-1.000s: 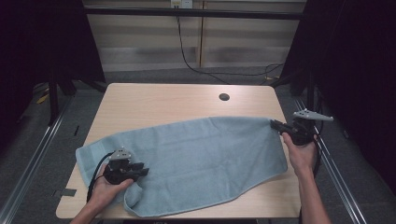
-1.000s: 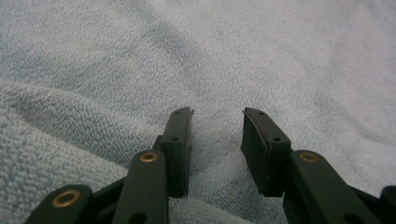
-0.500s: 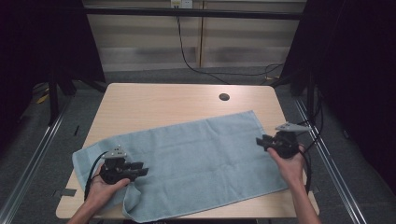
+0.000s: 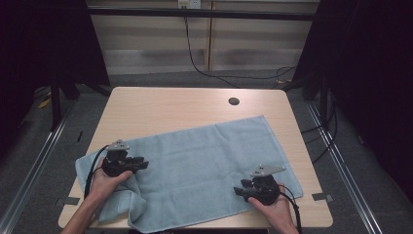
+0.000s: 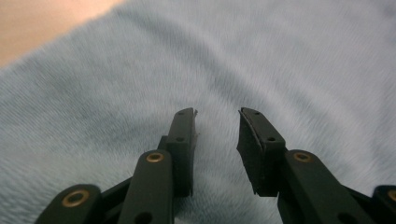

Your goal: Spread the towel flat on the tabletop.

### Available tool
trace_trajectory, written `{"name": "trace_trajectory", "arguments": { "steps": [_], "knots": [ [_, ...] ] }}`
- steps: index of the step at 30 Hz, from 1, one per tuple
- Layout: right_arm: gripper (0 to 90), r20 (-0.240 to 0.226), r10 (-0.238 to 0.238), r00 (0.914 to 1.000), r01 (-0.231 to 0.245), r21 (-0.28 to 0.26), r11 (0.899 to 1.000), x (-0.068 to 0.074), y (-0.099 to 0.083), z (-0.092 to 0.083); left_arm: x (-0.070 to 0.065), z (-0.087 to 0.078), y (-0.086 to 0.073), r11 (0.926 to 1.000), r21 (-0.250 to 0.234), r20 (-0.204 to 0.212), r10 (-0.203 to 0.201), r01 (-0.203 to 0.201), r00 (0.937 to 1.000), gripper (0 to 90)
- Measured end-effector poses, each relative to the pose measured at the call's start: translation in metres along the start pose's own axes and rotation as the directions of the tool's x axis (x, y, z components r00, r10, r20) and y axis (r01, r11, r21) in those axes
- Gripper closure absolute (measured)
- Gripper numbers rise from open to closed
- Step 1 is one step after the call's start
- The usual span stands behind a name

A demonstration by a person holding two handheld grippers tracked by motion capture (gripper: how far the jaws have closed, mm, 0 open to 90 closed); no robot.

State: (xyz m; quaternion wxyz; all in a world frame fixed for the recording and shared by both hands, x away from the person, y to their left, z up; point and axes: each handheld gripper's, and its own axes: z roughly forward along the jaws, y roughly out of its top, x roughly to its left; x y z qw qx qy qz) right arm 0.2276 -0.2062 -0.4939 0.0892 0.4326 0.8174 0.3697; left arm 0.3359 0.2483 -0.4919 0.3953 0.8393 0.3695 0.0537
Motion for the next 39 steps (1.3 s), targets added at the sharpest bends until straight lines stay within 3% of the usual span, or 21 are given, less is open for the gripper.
{"name": "trace_trajectory", "arguments": {
  "steps": [2, 5, 8, 12, 19, 22, 27, 30, 32, 35, 39],
  "knots": [
    [54.0, 0.014, 0.007, 0.9999, -0.007, -0.001, 1.000, 0.001, 0.000, 0.004, -0.004, 0.006, -0.003, 0.9985, 0.036, -0.019, 0.041, -0.041, 0.9990, 68.8],
    [55.5, 0.066, -0.037, 0.9971, 0.037, 0.001, 0.999, -0.002, 0.005, 0.009, -0.008, 0.007, -0.003, 0.9968, 0.038, -0.042, 0.072, -0.071, 0.9965, 71.6],
    [55.6, 0.097, -0.047, 0.9942, 0.047, -0.003, 0.999, -0.013, 0.013, 0.016, -0.010, 0.007, -0.004, 0.9984, 0.030, -0.027, 0.049, -0.049, 0.9984, 72.0],
    [55.7, 0.100, -0.016, 0.9948, 0.017, -0.011, 1.000, -0.037, 0.027, 0.026, -0.016, 0.009, -0.004, 0.9985, 0.030, -0.009, 0.046, -0.046, 0.9989, 72.1],
    [55.7, 0.128, 0.028, 0.9914, -0.027, -0.013, 1.000, -0.073, 0.051, 0.040, -0.039, 0.014, -0.004, 0.9960, 0.054, 0.070, 0.067, -0.071, 0.9953, 70.7],
    [55.6, 0.139, 0.057, 0.9886, -0.055, -0.023, 0.998, -0.089, 0.061, 0.047, -0.053, 0.017, -0.004, 0.9918, 0.072, 0.108, 0.097, -0.106, 0.9894, 70.3],
    [54.7, 0.158, 0.084, 0.9838, -0.079, -0.038, 0.996, -0.107, 0.077, 0.060, -0.075, 0.023, -0.005, 0.9901, 0.072, 0.187, 0.105, -0.120, 0.9766, 69.7],
    [49.0, 0.162, 0.075, 0.9840, -0.069, -0.042, 0.997, -0.109, 0.083, 0.067, -0.086, 0.025, -0.004, 0.9849, 0.088, 0.216, 0.127, -0.149, 0.9680, 69.0],
    [42.2, 0.147, 0.077, 0.9861, -0.073, -0.036, 0.997, -0.107, 0.086, 0.070, -0.086, 0.024, -0.003, 0.9829, 0.098, 0.213, 0.132, -0.156, 0.9681, 68.0],
    [40.7, 0.123, 0.079, 0.9893, -0.075, -0.036, 0.997, -0.101, 0.086, 0.067, -0.074, 0.019, 0.001, 0.9917, 0.060, 0.194, 0.100, -0.113, 0.9758, 65.7],
    [42.8, 0.070, 0.054, 0.9961, -0.047, -0.093, 0.995, -0.077, 0.080, 0.045, -0.046, 0.004, 0.013, 0.9984, -0.008, 0.156, 0.057, -0.056, 0.9861, 66.7]
  ]
}}
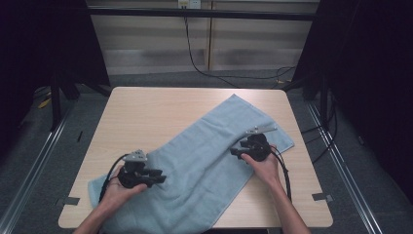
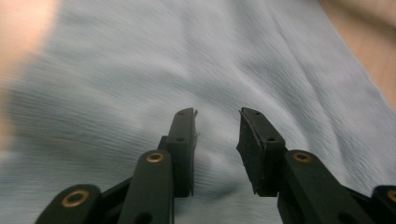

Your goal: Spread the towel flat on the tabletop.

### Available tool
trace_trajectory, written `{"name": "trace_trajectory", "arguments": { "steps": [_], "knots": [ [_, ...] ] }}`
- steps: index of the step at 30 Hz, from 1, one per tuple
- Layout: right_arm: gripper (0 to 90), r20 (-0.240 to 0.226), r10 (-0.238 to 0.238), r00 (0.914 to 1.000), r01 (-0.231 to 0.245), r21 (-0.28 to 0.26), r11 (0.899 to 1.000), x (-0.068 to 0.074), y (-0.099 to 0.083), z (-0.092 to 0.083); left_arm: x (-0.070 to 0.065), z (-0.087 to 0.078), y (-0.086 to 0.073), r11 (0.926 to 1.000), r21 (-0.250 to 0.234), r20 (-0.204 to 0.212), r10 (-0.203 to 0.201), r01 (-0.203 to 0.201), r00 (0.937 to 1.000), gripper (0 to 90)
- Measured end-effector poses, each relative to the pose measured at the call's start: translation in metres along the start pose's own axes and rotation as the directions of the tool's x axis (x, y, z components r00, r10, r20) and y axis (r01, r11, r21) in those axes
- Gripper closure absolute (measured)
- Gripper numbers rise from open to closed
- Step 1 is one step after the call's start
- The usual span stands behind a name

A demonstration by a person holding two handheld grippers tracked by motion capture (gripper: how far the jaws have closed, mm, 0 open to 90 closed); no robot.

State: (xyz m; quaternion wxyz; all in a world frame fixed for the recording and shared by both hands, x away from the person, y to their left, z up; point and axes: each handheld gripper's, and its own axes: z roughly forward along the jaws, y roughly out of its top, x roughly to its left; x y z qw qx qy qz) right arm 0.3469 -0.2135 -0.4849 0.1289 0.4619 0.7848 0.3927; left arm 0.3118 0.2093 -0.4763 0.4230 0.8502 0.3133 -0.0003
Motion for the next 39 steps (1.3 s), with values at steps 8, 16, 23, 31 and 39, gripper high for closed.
{"name": "trace_trajectory", "arguments": {
  "steps": [8, 16, 23, 31, 39],
  "knots": [
    [51.5, -0.134, -0.074, 0.9882, 0.080, 0.039, 0.996, 0.057, -0.030, -0.036, 0.038, 0.003, 0.005, 0.9983, 0.056, -0.119, -0.010, 0.017, 0.9929, 73.2],
    [56.5, -0.103, -0.042, 0.9938, 0.052, 0.105, 0.993, 0.055, -0.060, -0.036, 0.045, 0.002, -0.008, 0.9970, 0.078, -0.164, 0.013, 0.000, 0.9864, 73.4],
    [71.8, -0.002, -0.043, 0.9991, 0.043, 0.095, 0.995, 0.034, -0.053, -0.032, 0.044, -0.001, -0.013, 0.9989, 0.045, -0.164, -0.006, 0.014, 0.9864, 72.7],
    [71.9, 0.104, 0.004, 0.9945, -0.013, 0.084, 0.996, -0.011, -0.027, -0.011, 0.028, 0.013, -0.008, 0.9986, 0.052, -0.121, 0.015, -0.009, 0.9925, 71.0],
    [67.9, 0.131, 0.021, 0.9912, -0.029, 0.055, 0.998, -0.037, 0.009, 0.029, 0.006, 0.027, -0.005, 0.9986, 0.044, -0.082, 0.034, -0.031, 0.9960, 67.6]
  ]
}}
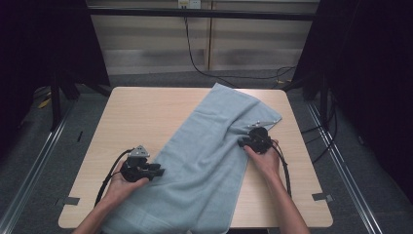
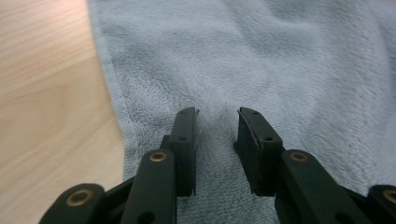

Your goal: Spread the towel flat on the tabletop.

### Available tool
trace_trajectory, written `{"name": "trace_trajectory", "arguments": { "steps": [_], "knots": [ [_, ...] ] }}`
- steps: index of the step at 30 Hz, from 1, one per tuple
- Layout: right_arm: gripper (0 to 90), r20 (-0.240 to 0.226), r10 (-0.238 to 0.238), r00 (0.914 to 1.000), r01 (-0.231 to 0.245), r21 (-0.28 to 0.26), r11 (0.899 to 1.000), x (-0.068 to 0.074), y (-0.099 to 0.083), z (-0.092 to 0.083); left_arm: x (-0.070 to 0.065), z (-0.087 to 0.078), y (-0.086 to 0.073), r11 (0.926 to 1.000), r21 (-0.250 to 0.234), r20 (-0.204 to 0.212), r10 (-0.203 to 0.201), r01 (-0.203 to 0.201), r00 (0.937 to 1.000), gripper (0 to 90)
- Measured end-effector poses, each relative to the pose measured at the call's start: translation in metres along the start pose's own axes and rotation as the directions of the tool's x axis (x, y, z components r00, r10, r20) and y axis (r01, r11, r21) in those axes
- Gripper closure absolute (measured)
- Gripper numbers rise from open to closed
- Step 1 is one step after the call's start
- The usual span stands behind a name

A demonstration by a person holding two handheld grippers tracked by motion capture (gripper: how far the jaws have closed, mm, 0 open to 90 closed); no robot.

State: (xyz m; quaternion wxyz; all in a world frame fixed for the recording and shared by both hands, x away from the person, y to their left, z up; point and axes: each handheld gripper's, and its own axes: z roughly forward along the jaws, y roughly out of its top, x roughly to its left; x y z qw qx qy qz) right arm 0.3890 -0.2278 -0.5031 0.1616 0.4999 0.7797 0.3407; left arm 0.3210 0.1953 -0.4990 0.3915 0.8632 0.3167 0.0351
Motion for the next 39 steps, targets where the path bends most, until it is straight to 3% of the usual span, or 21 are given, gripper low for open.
{"name": "trace_trajectory", "arguments": {
  "steps": [2, 6, 9, 10, 11, 14, 17, 20, 22, 24, 25, 26, 27, 29, 30, 32, 33, 34, 36, 39],
  "knots": [
    [67.7, -0.003, 0.003, 1.0000, -0.003, -0.025, 1.000, 0.001, 0.007, 0.010, -0.006, 0.000, -0.001, 0.9999, 0.006, 0.003, 0.013, -0.013, 0.9999, 66.8],
    [64.5, -0.012, 0.012, 0.9999, -0.013, -0.046, 0.999, 0.006, 0.015, 0.022, -0.023, -0.004, -0.011, 0.9999, -0.001, 0.053, 0.014, -0.014, 0.9985, 65.4],
    [60.1, -0.015, -0.014, 0.9998, 0.013, -0.046, 0.999, 0.018, 0.017, 0.026, -0.038, -0.012, -0.021, 0.9999, 0.010, 0.084, -0.014, 0.013, 0.9964, 64.0],
    [60.1, -0.033, -0.023, 0.9992, 0.021, -0.055, 0.998, 0.021, 0.017, 0.027, -0.038, -0.012, -0.021, 0.9999, 0.010, 0.084, -0.014, 0.013, 0.9964, 64.1],
    [60.1, -0.046, -0.032, 0.9984, 0.029, -0.059, 0.998, 0.026, 0.017, 0.028, -0.051, -0.019, -0.028, 0.9993, 0.032, 0.098, 0.013, -0.016, 0.9951, 64.1],
    [59.7, -0.109, -0.064, 0.9920, 0.058, -0.053, 0.997, 0.042, 0.018, 0.030, -0.060, -0.026, -0.036, 0.9982, 0.059, 0.173, -0.022, 0.012, 0.9846, 64.1],
    [54.2, -0.156, -0.110, 0.9817, 0.107, -0.023, 0.994, 0.061, 0.020, 0.030, -0.063, -0.029, -0.034, 0.9988, 0.046, 0.161, 0.012, -0.019, 0.9869, 63.2],
    [54.4, -0.172, -0.126, 0.9770, 0.124, -0.024, 0.992, 0.069, 0.017, 0.022, -0.048, -0.031, -0.018, 0.9999, -0.009, 0.151, -0.004, 0.006, 0.9885, 62.9],
    [55.5, -0.195, -0.122, 0.9732, 0.112, -0.059, 0.992, 0.069, 0.014, 0.009, -0.033, -0.031, -0.005, 0.9989, -0.047, 0.116, -0.001, 0.006, 0.9933, 63.2],
    [59.6, -0.198, -0.144, 0.9695, 0.130, -0.085, 0.988, 0.070, 0.010, -0.009, -0.021, -0.029, 0.004, 0.9980, -0.064, 0.081, 0.009, -0.004, 0.9966, 63.5],
    [59.6, -0.198, -0.144, 0.9695, 0.130, -0.085, 0.988, 0.070, 0.010, -0.009, -0.021, -0.029, 0.004, 0.9980, -0.064, 0.081, 0.009, -0.004, 0.9966, 63.6],
    [62.0, -0.212, -0.159, 0.9643, 0.145, -0.080, 0.986, 0.069, 0.005, -0.023, -0.011, -0.024, 0.011, 0.9975, -0.070, 0.061, -0.007, 0.011, 0.9981, 64.2],
    [62.8, -0.217, -0.161, 0.9627, 0.148, -0.075, 0.986, 0.069, 0.003, -0.026, 0.000, -0.016, 0.020, 0.9983, -0.057, 0.033, -0.006, 0.008, 0.9994, 64.5],
    [63.6, -0.245, -0.155, 0.9571, 0.143, -0.065, 0.988, 0.070, -0.005, -0.029, 0.005, -0.011, 0.024, 0.9986, -0.051, 0.027, -0.011, 0.013, 0.9996, 65.0],
    [64.0, -0.251, -0.158, 0.9549, 0.151, -0.048, 0.987, 0.071, -0.010, -0.029, 0.016, 0.000, 0.027, 0.9991, -0.038, 0.002, -0.019, 0.019, 0.9998, 65.3],
    [64.0, -0.243, -0.176, 0.9540, 0.177, -0.016, 0.984, 0.074, -0.018, -0.026, 0.021, 0.005, 0.027, 0.9995, -0.022, -0.021, -0.023, 0.023, 0.9995, 65.9],
    [63.6, -0.241, -0.181, 0.9534, 0.185, -0.006, 0.983, 0.074, -0.021, -0.024, 0.026, 0.013, 0.023, 0.9993, 0.030, -0.096, 0.025, -0.022, 0.9951, 65.9],
    [63.4, -0.224, -0.190, 0.9557, 0.199, 0.016, 0.980, 0.075, -0.025, -0.023, 0.029, 0.012, 0.019, 0.9997, -0.004, -0.080, 0.025, -0.026, 0.9965, 66.9],
    [62.7, -0.209, -0.201, 0.9570, 0.207, 0.008, 0.978, 0.074, -0.032, -0.026, 0.031, 0.007, 0.013, 0.9999, -0.010, -0.085, 0.005, -0.006, 0.9964, 66.9],
    [62.7, -0.198, -0.201, 0.9594, 0.208, 0.018, 0.978, 0.067, -0.041, -0.037, 0.029, -0.002, 0.001, 0.9996, -0.027, -0.095, 0.007, -0.009, 0.9955, 66.8]
  ]
}}
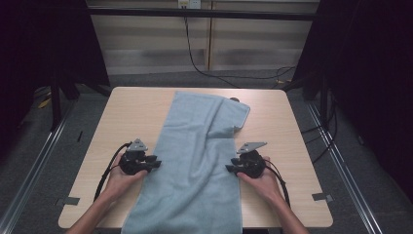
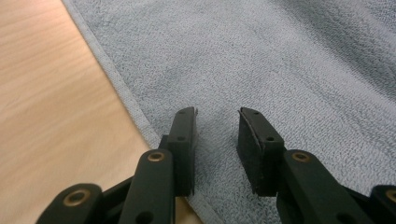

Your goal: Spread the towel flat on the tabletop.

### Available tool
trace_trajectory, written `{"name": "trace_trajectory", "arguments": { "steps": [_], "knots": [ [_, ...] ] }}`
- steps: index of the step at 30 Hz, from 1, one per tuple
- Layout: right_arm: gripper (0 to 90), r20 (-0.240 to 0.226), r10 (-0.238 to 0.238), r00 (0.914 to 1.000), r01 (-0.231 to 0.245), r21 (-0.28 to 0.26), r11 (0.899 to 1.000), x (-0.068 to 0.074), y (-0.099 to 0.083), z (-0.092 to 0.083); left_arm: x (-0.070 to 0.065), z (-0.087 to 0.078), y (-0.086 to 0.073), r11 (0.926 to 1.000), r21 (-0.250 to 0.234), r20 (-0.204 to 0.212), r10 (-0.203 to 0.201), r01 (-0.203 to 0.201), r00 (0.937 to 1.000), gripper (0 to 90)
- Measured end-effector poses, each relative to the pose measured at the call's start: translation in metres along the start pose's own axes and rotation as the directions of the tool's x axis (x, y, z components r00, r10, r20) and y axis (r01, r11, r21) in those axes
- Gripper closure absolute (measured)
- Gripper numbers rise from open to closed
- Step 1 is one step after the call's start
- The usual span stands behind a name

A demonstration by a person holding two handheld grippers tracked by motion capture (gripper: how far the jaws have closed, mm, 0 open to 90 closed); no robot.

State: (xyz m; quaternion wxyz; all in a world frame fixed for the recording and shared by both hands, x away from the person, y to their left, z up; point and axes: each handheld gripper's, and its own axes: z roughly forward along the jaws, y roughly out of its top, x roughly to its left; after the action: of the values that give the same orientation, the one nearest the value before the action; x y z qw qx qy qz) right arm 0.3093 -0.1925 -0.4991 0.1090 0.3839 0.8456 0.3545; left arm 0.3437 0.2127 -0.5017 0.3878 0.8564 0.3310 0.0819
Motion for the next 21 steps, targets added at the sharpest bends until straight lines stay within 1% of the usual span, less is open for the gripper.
{"name": "trace_trajectory", "arguments": {
  "steps": [1, 3, 5, 6, 7, 8, 9, 10, 11, 12, 13, 14, 15, 16, 17, 18, 20, 21],
  "knots": [
    [62.7, 0.009, 0.007, 0.9999, -0.007, -0.001, 1.000, -0.001, -0.004, -0.004, 0.000, -0.003, -0.003, 1.0000, -0.002, 0.004, -0.002, 0.002, 1.0000, 66.8],
    [62.6, 0.019, 0.011, 0.9998, -0.011, -0.007, 1.000, -0.001, -0.013, -0.012, -0.002, -0.008, -0.009, 0.9996, -0.010, 0.022, -0.028, 0.028, 0.9994, 66.8],
    [61.8, 0.024, 0.010, 0.9997, -0.010, 0.001, 1.000, 0.002, -0.020, -0.019, -0.006, -0.013, -0.015, 0.9994, -0.021, 0.028, -0.027, 0.028, 0.9992, 66.8],
    [61.6, 0.031, 0.005, 0.9995, -0.005, 0.007, 1.000, 0.004, -0.023, -0.023, -0.008, -0.016, -0.018, 0.9994, -0.019, 0.034, -0.029, 0.030, 0.9990, 66.8],
    [61.5, 0.030, 0.004, 0.9995, -0.004, 0.007, 1.000, 0.006, -0.026, -0.026, -0.011, -0.018, -0.020, 0.9990, -0.017, 0.043, -0.040, 0.041, 0.9983, 66.8],
    [61.0, 0.026, 0.013, 0.9996, -0.013, 0.003, 1.000, 0.008, -0.030, -0.029, -0.011, -0.018, -0.020, 0.9990, -0.017, 0.043, -0.040, 0.041, 0.9983, 66.8],
    [60.9, 0.025, 0.018, 0.9995, -0.018, -0.006, 1.000, 0.011, -0.034, -0.032, -0.014, -0.020, -0.023, 0.9989, -0.019, 0.052, -0.042, 0.043, 0.9978, 66.7],
    [60.9, 0.026, 0.019, 0.9995, -0.019, -0.007, 1.000, 0.014, -0.038, -0.035, -0.021, -0.025, -0.028, 0.9994, -0.014, 0.055, -0.031, 0.032, 0.9980, 66.8],
    [60.9, 0.020, 0.022, 0.9996, -0.022, -0.014, 1.000, 0.017, -0.042, -0.038, -0.021, -0.025, -0.028, 0.9994, -0.014, 0.055, -0.031, 0.032, 0.9980, 66.8],
    [60.9, 0.004, 0.030, 0.9995, -0.030, -0.022, 0.999, 0.020, -0.046, -0.041, -0.027, -0.030, -0.033, 0.9996, -0.009, 0.072, -0.024, 0.025, 0.9971, 66.8],
    [60.9, -0.002, 0.029, 0.9996, -0.029, -0.017, 0.999, 0.023, -0.048, -0.044, -0.029, -0.033, -0.036, 0.9996, -0.006, 0.079, -0.028, 0.028, 0.9965, 66.7],
    [60.8, -0.011, 0.033, 0.9994, -0.033, -0.018, 0.999, 0.026, -0.052, -0.046, -0.032, -0.035, -0.038, 0.9996, -0.004, 0.081, -0.029, 0.029, 0.9963, 66.7],
    [60.8, -0.011, 0.033, 0.9994, -0.033, -0.018, 0.999, 0.026, -0.052, -0.046, -0.032, -0.035, -0.038, 0.9996, -0.004, 0.081, -0.029, 0.029, 0.9963, 66.6],
    [60.5, -0.019, 0.032, 0.9993, -0.033, -0.020, 0.999, 0.030, -0.055, -0.049, -0.036, -0.037, -0.040, 0.9997, -0.004, 0.077, -0.026, 0.026, 0.9967, 66.6],
    [59.5, -0.019, 0.034, 0.9992, -0.034, -0.020, 0.999, 0.034, -0.057, -0.051, -0.042, -0.040, -0.042, 0.9999, 0.002, 0.073, -0.015, 0.015, 0.9972, 66.2],
    [58.2, -0.043, 0.035, 0.9985, -0.036, -0.018, 0.999, 0.041, -0.061, -0.054, -0.046, -0.042, -0.044, 1.0000, 0.004, 0.076, -0.002, 0.002, 0.9971, 65.0],
    [56.8, -0.059, 0.025, 0.9979, -0.026, -0.014, 1.000, 0.048, -0.066, -0.059, -0.052, -0.046, -0.048, 0.9999, 0.015, 0.101, -0.007, 0.005, 0.9948, 64.5],
    [55.1, -0.082, 0.027, 0.9963, -0.028, -0.007, 1.000, 0.051, -0.067, -0.061, -0.055, -0.047, -0.049, 0.9997, 0.022, 0.108, 0.002, -0.005, 0.9942, 64.4]
  ]
}}
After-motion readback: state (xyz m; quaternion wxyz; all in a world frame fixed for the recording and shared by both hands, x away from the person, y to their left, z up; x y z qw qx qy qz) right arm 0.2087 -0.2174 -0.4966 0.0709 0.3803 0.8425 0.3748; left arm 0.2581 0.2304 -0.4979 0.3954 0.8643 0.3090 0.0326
